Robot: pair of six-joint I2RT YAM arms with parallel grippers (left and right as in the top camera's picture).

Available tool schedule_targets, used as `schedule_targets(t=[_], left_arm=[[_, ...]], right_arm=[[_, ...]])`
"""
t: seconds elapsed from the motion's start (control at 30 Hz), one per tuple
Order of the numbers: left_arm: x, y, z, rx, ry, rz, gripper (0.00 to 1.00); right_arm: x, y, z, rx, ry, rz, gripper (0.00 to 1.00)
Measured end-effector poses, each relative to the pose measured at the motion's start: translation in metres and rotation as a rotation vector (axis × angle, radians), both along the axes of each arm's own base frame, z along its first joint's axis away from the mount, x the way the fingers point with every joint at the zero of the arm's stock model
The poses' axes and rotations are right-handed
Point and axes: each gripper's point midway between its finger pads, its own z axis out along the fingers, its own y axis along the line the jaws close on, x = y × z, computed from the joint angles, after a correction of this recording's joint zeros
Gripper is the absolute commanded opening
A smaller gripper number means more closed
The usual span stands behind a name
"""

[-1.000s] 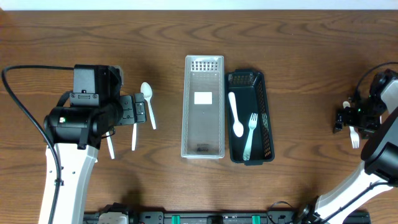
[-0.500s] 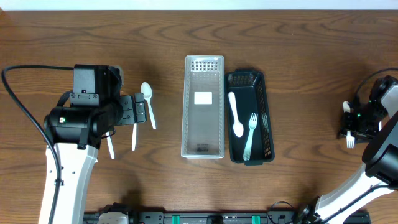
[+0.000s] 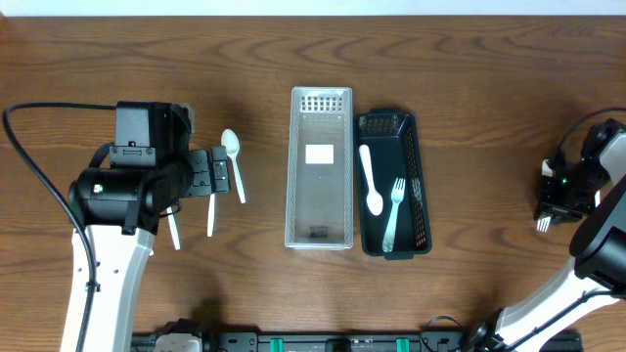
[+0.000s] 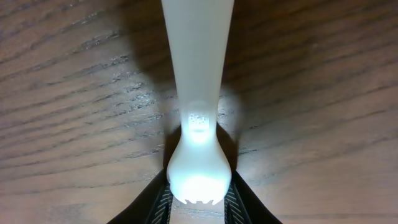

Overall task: Pack container
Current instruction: 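Return the right gripper to the forks and grasp a fork, then carry the fork left and release it into the dark green basket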

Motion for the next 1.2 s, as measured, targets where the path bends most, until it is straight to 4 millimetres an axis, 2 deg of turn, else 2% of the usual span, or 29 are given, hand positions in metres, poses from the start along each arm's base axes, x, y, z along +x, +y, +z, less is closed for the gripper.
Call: schedule_targets(t=[0.17, 0.3, 0.4, 0.47, 0.53, 0.63, 0.7, 0.77, 0.9, 1.0, 1.1, 1.2], left_arm=[[0.0, 0.0, 0.0, 0.0, 0.0, 0.0, 0.98], [0.0, 0.0, 0.0, 0.0, 0.0, 0.0, 0.98], [0.0, 0.0, 0.0, 0.0, 0.0, 0.0, 0.98], [0.0, 0.0, 0.0, 0.0, 0.0, 0.0, 0.98], [0.0, 0.0, 0.0, 0.0, 0.0, 0.0, 0.98], [0.0, 0.0, 0.0, 0.0, 0.0, 0.0, 0.98], [0.0, 0.0, 0.0, 0.0, -0.001, 0.0, 0.98], [0.0, 0.0, 0.0, 0.0, 0.0, 0.0, 0.98], [0.0, 0.0, 0.0, 0.0, 0.0, 0.0, 0.98], [0.0, 0.0, 0.0, 0.0, -0.001, 0.0, 0.98], [0.0, 0.0, 0.0, 0.0, 0.0, 0.0, 0.98], [0.0, 0.0, 0.0, 0.0, 0.0, 0.0, 0.98]], right_arm=[[0.002, 0.001, 0.001, 0.004, -0.008, -0.002, 0.23], [0.017, 0.008, 0.007, 0.015, -0.054, 0.018, 0.22], [0.04, 0.019, 0.03, -0.01, -0.117, 0.059, 0.22], [0.063, 0.032, 0.061, -0.043, -0.199, 0.101, 0.21], [0.086, 0.055, 0.104, -0.081, -0.313, 0.155, 0.21], [0.103, 0.103, 0.158, -0.103, -0.456, 0.226, 0.2], [0.104, 0.14, 0.183, -0.09, -0.525, 0.272, 0.21], [0.101, 0.178, 0.197, -0.06, -0.562, 0.312, 0.23], [0.089, 0.249, 0.197, 0.012, -0.555, 0.36, 0.21], [0.077, 0.287, 0.187, 0.046, -0.522, 0.356, 0.14], [0.06, 0.307, 0.162, 0.045, -0.453, 0.316, 0.12], [0.045, 0.314, 0.127, 0.026, -0.375, 0.268, 0.15]])
